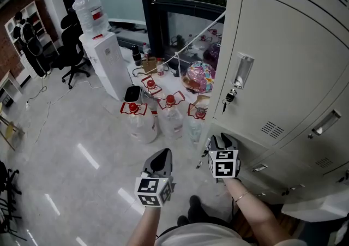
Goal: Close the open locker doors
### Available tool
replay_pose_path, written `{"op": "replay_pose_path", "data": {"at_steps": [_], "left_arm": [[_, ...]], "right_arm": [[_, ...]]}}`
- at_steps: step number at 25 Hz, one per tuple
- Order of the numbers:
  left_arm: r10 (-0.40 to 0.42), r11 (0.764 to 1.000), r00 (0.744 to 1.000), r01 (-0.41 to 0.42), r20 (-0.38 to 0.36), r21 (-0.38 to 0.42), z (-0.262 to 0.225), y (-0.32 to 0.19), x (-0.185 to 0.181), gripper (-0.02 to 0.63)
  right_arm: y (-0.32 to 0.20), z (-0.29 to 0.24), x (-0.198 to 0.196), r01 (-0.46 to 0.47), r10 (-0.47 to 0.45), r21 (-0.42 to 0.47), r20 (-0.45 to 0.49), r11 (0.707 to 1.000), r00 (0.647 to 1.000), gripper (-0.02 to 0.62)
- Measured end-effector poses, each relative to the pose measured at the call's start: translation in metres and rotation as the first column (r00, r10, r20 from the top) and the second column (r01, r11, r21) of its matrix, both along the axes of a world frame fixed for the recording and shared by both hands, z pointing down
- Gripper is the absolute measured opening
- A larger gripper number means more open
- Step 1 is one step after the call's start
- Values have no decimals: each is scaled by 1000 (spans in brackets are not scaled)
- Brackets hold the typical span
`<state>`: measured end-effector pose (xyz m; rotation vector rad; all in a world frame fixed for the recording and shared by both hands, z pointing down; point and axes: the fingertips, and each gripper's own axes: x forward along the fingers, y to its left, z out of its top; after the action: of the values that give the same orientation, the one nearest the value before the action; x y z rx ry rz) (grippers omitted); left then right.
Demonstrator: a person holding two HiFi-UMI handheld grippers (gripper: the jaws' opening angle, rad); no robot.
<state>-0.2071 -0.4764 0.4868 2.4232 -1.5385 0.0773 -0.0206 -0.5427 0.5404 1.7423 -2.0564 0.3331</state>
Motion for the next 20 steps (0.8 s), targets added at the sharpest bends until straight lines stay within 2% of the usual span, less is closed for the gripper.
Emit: {"op": "replay_pose_path", "data": {"at_steps": [13, 20], "left_arm": [[-21, 1000, 999, 22, 23, -4, 8, -7, 6, 21], [-44, 999, 998, 44, 36, 7, 2, 9, -4, 20]], "right_arm": [[-12, 5, 15, 5, -5, 4, 8, 1000, 1000, 92], [6, -4, 7, 40, -41, 19, 64, 999, 997, 75]]}}
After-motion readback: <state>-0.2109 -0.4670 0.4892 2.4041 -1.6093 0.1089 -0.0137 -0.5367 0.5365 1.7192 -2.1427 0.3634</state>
